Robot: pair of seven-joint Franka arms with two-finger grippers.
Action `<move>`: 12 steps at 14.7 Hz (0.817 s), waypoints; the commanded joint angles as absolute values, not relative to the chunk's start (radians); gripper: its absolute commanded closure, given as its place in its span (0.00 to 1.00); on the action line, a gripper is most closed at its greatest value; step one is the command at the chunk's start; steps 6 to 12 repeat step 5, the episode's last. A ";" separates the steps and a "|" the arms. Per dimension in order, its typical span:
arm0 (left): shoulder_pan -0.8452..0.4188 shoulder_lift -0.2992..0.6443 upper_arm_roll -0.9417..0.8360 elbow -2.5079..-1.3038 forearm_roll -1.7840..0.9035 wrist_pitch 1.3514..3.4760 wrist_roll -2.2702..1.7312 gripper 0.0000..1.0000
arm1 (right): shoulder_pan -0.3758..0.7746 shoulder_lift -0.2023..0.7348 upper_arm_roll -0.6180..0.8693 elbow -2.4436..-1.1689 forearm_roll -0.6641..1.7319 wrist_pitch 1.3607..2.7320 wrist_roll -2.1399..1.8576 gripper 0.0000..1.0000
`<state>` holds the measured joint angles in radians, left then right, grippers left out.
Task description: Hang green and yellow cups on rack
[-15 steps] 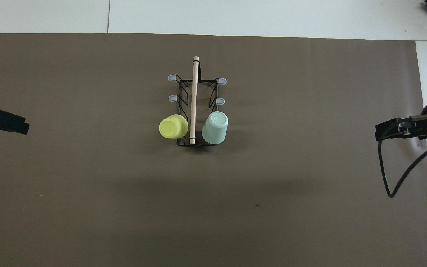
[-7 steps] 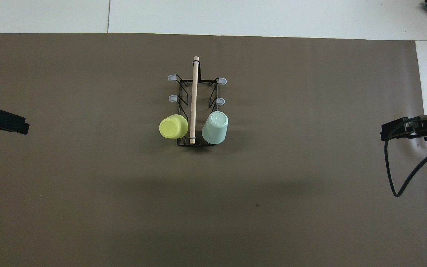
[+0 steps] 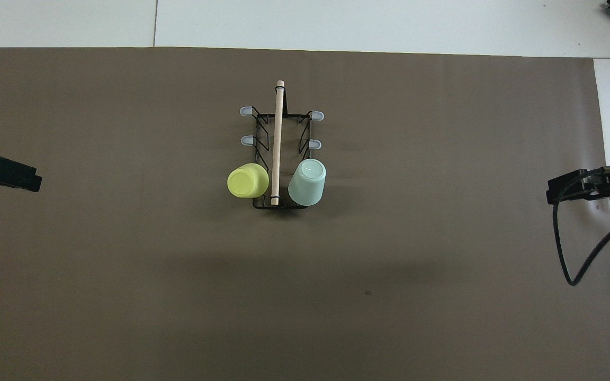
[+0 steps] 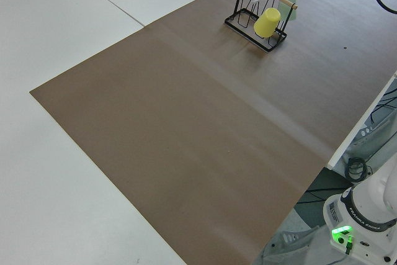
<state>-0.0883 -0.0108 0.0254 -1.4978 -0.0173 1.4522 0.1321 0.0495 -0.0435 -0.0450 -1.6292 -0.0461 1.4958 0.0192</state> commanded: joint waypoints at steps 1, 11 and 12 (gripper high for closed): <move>-0.084 -0.037 0.023 -1.526 -0.026 1.447 0.124 0.00 | 0.052 -0.044 -0.044 -1.621 -0.043 1.479 0.026 0.00; -0.083 -0.037 0.023 -1.526 -0.026 1.447 0.124 0.00 | 0.058 -0.044 -0.043 -1.621 -0.043 1.482 0.031 0.00; -0.083 -0.037 0.023 -1.526 -0.026 1.447 0.124 0.00 | 0.058 -0.044 -0.043 -1.621 -0.043 1.482 0.031 0.00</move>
